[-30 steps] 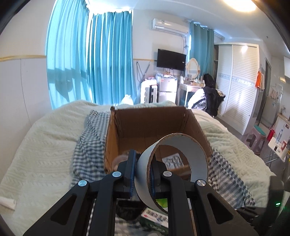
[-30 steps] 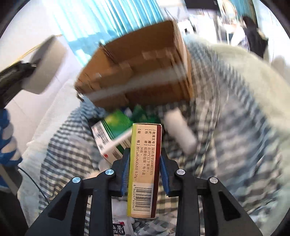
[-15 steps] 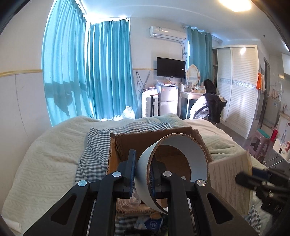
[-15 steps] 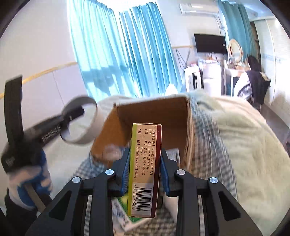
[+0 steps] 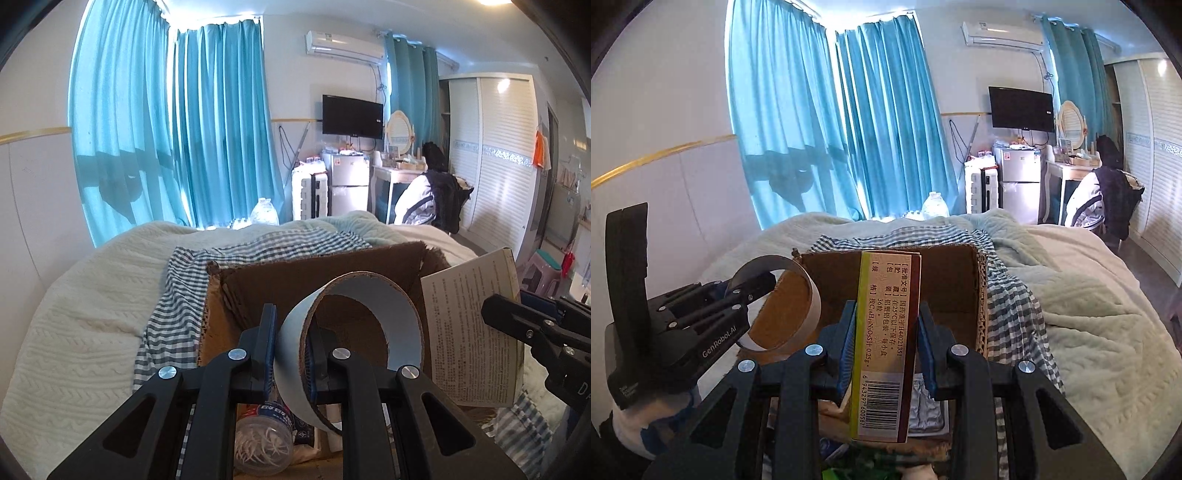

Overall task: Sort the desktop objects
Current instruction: 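Lower the tape roll and medicine box into the box and open both grippers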

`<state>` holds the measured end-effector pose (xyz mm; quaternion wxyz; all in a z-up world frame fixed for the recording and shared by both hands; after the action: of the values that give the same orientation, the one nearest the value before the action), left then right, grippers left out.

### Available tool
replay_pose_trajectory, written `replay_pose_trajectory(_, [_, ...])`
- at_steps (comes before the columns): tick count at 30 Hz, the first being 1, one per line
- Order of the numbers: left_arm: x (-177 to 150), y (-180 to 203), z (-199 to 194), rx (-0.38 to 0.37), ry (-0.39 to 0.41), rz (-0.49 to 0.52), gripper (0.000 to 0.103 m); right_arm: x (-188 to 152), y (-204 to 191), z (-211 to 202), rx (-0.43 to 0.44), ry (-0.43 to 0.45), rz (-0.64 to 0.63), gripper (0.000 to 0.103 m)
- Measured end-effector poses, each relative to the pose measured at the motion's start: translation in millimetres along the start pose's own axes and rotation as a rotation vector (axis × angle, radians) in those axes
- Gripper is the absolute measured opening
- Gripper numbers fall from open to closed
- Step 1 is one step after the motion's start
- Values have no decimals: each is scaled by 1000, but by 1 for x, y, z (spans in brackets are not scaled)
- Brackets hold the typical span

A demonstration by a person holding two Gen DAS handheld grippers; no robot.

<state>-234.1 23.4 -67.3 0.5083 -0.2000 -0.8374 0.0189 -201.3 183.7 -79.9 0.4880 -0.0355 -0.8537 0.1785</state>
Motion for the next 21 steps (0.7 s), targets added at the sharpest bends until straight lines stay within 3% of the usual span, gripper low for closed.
replay_pose_trajectory(5, [-13,12,24,-33,-43,10,16,-15,9,34,-8,-51,-9,31])
replay_pose_trajectory(12, [-24,17,39,-18,-76,15,48,-25,20,50,-45,-23,-33,31])
replay_pose_trajectory(15, [-24,16,33,-13,-76,6,49,-23,21,44,-44,-11,-30,31])
replay_pose_trajectory(17, [-22,14,28,-6,-73,3,56,-21,18,37,-47,4,-32,31])
replay_pose_trajectory(19, [-18,12,19,12,-59,-2,72,-19,15,28,-49,18,-38,37])
replay_pose_trajectory(21, [-12,9,8,18,-39,-11,78,-18,11,19,-48,30,-41,40])
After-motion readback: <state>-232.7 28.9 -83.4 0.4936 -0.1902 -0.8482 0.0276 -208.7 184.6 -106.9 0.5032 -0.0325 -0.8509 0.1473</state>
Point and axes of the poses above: each gripper's, at about its wrist camera, not at the fingertips, and z roughly the way its jaws point, y to its right, x to its top, the point moved 5 cm from there along z, roughly the way its jaws point, and after that the axes turned 13 degrees about z, right-handed, at the moved point
